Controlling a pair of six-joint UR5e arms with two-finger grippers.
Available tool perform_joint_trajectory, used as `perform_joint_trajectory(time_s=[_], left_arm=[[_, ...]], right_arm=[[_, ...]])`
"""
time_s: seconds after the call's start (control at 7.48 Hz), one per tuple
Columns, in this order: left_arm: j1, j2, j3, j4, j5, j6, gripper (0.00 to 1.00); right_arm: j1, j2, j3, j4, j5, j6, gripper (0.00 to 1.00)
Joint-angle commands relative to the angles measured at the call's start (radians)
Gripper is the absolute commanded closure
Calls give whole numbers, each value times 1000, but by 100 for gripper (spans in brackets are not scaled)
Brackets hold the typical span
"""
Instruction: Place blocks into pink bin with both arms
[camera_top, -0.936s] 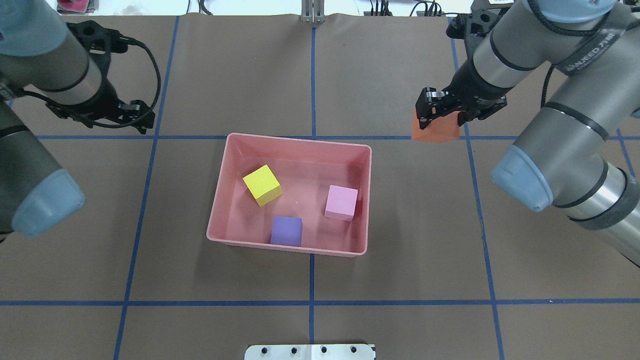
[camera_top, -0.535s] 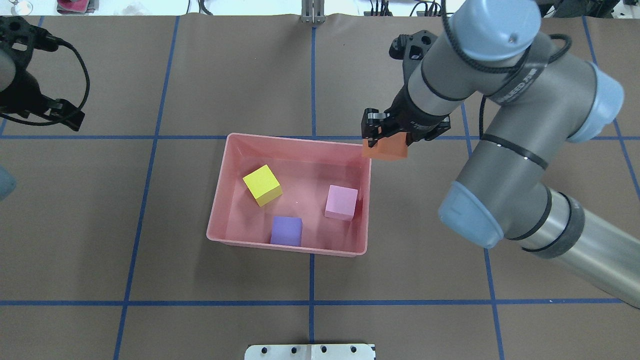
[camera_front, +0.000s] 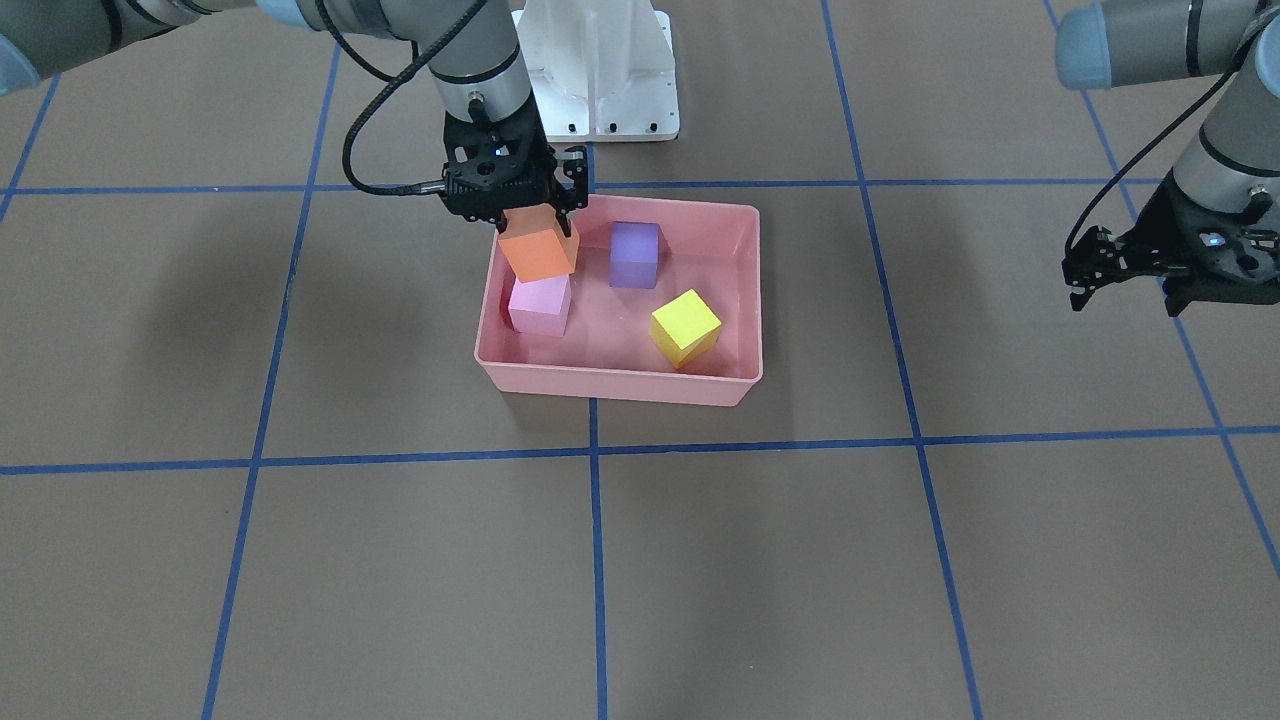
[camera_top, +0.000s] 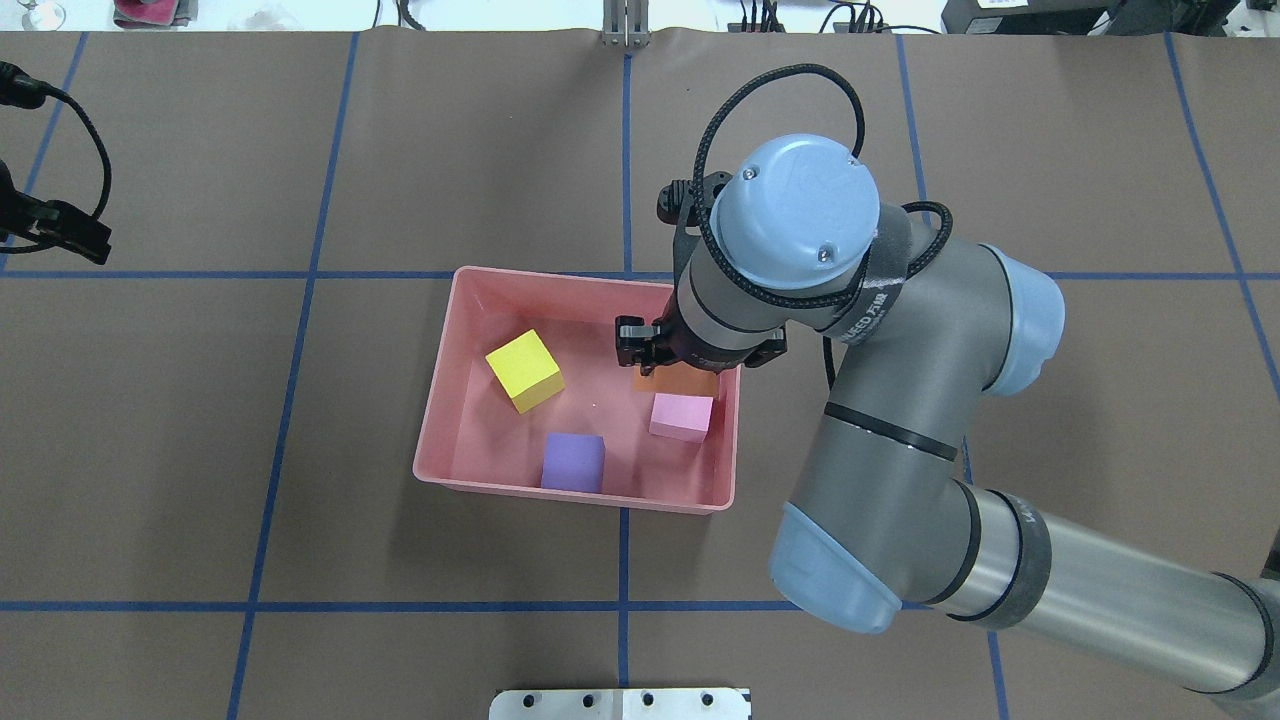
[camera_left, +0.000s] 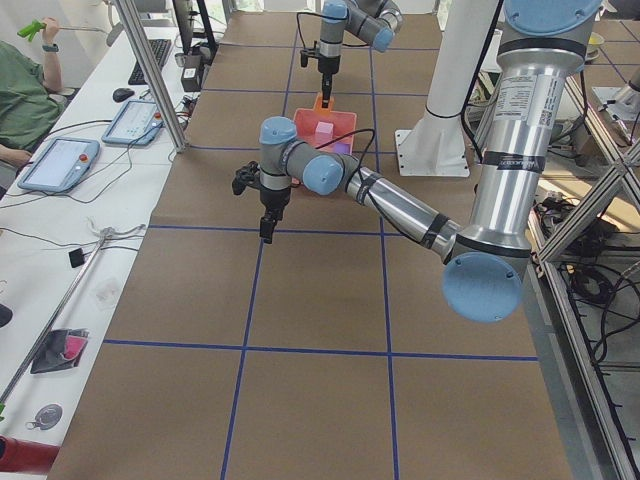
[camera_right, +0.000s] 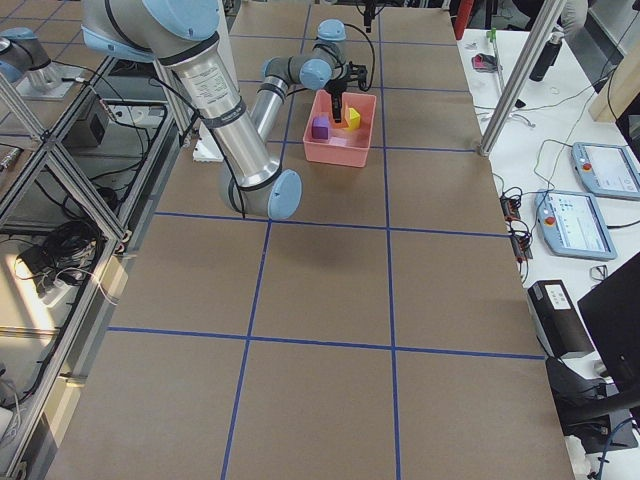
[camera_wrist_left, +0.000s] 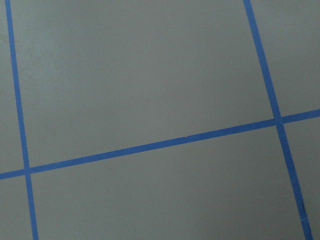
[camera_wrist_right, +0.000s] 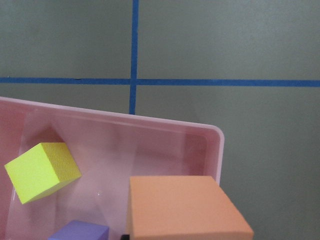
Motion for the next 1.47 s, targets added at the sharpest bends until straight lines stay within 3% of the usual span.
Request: perform_joint_trajectory(time_s=[0.0, 0.27, 0.4, 0.67, 0.8, 1.07, 1.2, 1.34], left_arm=[[-8, 17, -7, -1, -1, 3, 0], [-6, 43, -6, -18, 1, -7, 0], [-9, 37, -10, -24, 6, 3, 0], [-11, 48, 28, -43, 6, 5, 0], [-26, 52, 25, -44, 6, 5, 0], [-94, 69, 20, -44, -20, 6, 0], [-144, 80, 23, -38, -99, 79, 0], [-213, 106, 40, -29, -138, 282, 0]], right_arm=[[-11, 2, 8, -3, -25, 19, 0], [-5, -1, 54, -45, -60, 21, 0], [58, -11, 153, -219, -51, -17, 0], [187, -75, 317, -476, -36, -307, 0], [295, -159, 353, -504, 28, -470, 0], [528, -346, 353, -495, 184, -844, 0], [634, -422, 318, -478, 220, -1028, 0], [752, -454, 213, -437, 281, -1192, 0]])
